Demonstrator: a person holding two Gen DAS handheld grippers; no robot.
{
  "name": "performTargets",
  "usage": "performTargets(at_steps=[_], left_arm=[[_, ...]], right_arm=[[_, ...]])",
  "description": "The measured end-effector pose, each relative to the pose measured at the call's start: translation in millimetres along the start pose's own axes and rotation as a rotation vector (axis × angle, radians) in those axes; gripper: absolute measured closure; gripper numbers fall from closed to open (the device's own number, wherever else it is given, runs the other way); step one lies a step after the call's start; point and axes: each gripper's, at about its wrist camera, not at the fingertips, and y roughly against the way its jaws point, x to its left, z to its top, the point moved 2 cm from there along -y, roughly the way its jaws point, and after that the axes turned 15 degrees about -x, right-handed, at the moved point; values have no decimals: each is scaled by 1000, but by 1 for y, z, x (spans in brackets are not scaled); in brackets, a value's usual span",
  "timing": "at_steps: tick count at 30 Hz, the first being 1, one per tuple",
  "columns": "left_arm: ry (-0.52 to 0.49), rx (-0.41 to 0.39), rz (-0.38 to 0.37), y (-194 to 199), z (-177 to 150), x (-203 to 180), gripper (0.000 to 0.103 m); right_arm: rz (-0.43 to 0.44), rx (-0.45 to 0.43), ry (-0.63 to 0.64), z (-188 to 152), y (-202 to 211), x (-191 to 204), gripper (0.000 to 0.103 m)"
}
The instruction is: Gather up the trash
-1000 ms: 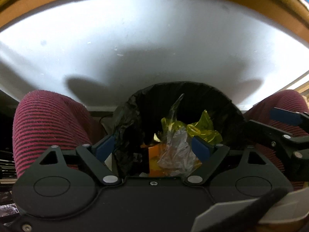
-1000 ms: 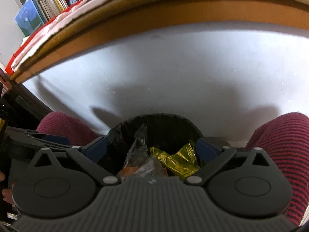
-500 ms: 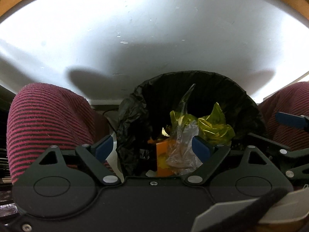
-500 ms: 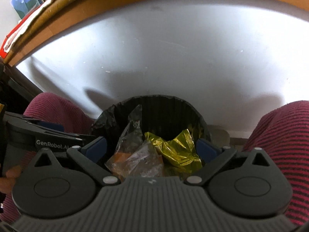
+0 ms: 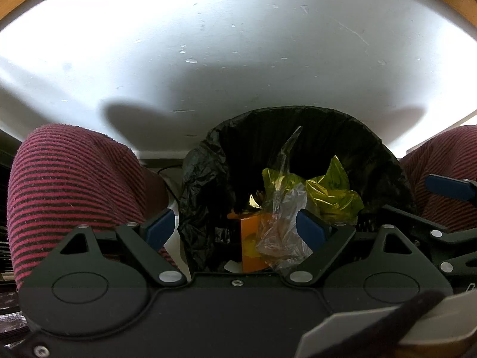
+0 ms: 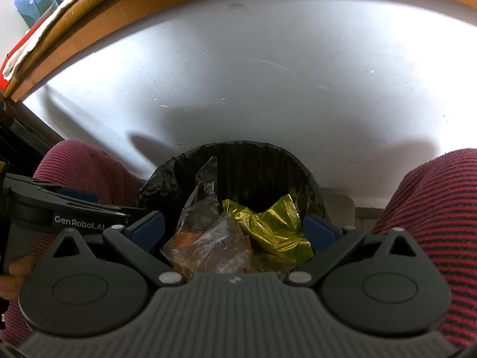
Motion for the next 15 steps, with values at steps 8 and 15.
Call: performTargets(at_steps=[8, 15], left_arm=[[0, 2, -1, 0, -1, 0, 15], [2, 4, -3, 0, -1, -1, 15]], right_arm=[[2, 0, 1, 1, 0, 0, 0], [1, 0, 1, 1, 0, 0, 0]])
